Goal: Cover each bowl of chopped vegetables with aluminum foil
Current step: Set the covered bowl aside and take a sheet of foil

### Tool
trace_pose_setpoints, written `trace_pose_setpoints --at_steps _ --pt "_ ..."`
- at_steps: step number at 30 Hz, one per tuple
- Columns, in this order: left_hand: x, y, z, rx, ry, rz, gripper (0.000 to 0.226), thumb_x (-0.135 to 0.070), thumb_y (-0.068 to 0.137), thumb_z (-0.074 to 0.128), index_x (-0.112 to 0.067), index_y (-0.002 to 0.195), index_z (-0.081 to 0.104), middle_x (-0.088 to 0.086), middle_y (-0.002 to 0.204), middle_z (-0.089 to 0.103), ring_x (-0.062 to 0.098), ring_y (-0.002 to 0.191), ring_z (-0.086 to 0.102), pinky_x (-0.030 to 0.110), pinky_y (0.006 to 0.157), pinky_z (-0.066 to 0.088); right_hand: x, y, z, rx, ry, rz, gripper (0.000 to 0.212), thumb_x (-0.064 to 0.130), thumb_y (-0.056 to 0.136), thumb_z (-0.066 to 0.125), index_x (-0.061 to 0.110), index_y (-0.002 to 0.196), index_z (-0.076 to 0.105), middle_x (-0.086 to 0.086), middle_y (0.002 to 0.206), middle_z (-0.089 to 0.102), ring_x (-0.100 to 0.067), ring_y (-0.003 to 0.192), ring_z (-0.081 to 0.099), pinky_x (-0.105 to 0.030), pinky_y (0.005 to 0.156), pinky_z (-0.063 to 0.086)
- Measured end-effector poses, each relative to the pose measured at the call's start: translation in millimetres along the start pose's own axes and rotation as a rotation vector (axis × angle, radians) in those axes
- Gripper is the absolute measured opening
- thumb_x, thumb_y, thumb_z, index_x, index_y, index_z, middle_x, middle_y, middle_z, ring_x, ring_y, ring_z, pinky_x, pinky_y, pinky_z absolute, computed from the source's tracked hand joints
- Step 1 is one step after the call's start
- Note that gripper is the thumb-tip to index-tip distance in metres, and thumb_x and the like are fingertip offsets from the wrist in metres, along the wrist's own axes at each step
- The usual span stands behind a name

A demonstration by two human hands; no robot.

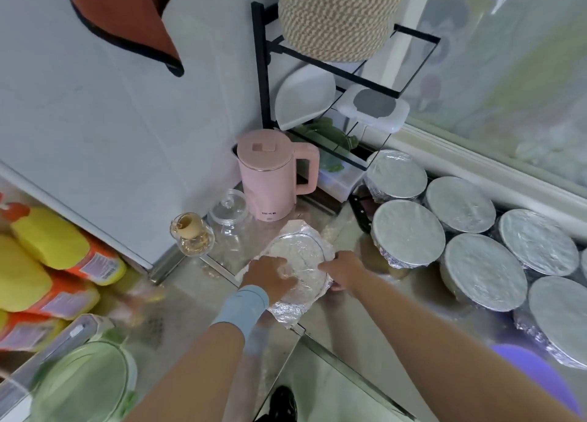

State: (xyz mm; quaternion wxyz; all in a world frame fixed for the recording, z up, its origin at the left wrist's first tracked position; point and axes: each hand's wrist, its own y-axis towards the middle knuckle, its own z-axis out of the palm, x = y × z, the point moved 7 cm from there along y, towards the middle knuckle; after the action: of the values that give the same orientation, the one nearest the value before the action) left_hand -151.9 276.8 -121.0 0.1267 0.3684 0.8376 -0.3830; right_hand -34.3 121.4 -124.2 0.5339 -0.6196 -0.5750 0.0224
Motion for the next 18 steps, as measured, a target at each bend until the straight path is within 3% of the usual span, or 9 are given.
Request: trace_pose_setpoints --at_steps 3,6,8,11,13,15,18 --pt "-39.8 -21.3 5.1 0.122 -0.080 0.155 0.095 -0.064 0.058 0.075 -0.038 0.142 0.039 -0.012 0.148 0.035 0.014 0.136 0.033 0.038 0.113 0.033 2.1 -20.6 -12.7 0.026 0.214 0.063 0.016 0.004 0.084 0.068 0.005 0.097 0.060 -0.011 0.091 0.061 -0.022 0.068 0.059 -0.026 0.045 0.052" --pt "-80.7 -40.0 8.3 0.158 -0.011 0.282 0.103 -0.061 0.057 0.082 -0.040 0.143 0.031 -0.008 0.147 0.034 0.019 0.133 0.038 0.043 0.108 0.039 8.6 -41.5 -36.4 0.029 0.369 0.047 0.028 0.000 0.085 0.069 0.010 0.107 0.055 -0.013 0.088 0.063 -0.025 0.066 0.062 -0.029 0.049 0.052" --pt "-104.0 -54.0 8.0 0.167 -0.001 0.318 0.090 -0.051 0.064 0.082 -0.041 0.139 0.033 -0.009 0.135 0.044 0.016 0.117 0.052 0.038 0.098 0.049 10.2 -55.0 -58.4 0.020 0.411 0.006 0.033 -0.003 0.085 0.067 0.013 0.108 0.051 -0.013 0.086 0.062 -0.026 0.066 0.062 -0.033 0.054 0.052" --pt "-139.8 -77.5 6.5 0.124 -0.049 0.364 0.053 -0.019 0.080 0.068 -0.033 0.127 0.046 -0.012 0.112 0.057 0.012 0.093 0.061 0.033 0.080 0.057 4.2 -79.4 -96.4 0.013 0.449 -0.050 0.019 -0.009 0.084 0.065 0.002 0.098 0.060 -0.015 0.081 0.062 -0.027 0.070 0.063 -0.038 0.066 0.058" --pt "-163.3 -91.7 9.1 0.072 -0.007 0.387 0.036 -0.012 0.083 0.061 -0.026 0.116 0.057 -0.008 0.105 0.060 0.015 0.094 0.060 0.031 0.083 0.055 -6.9 -95.8 -125.1 0.000 0.489 -0.068 0.016 -0.011 0.084 0.063 0.005 0.086 0.059 -0.016 0.078 0.062 -0.028 0.072 0.064 -0.044 0.075 0.058" --pt "-187.7 -110.1 18.5 0.091 0.050 0.408 0.022 -0.023 0.083 0.066 -0.027 0.104 0.064 -0.009 0.100 0.063 0.014 0.095 0.061 0.030 0.088 0.052 -23.1 -110.9 -155.9 -0.012 0.487 -0.078 0.020 -0.009 0.084 0.063 0.010 0.085 0.056 -0.016 0.083 0.061 -0.029 0.071 0.064 -0.042 0.067 0.058" --pt "-226.5 -141.3 51.1 0.204 0.211 0.476 0.027 -0.037 0.089 0.061 -0.029 0.115 0.066 -0.007 0.123 0.062 0.015 0.112 0.058 0.035 0.105 0.043 -59.5 -130.3 -200.8 -0.030 0.365 -0.076 0.028 -0.001 0.080 0.069 0.012 0.103 0.061 -0.012 0.099 0.061 -0.025 0.079 0.062 -0.034 0.059 0.057"
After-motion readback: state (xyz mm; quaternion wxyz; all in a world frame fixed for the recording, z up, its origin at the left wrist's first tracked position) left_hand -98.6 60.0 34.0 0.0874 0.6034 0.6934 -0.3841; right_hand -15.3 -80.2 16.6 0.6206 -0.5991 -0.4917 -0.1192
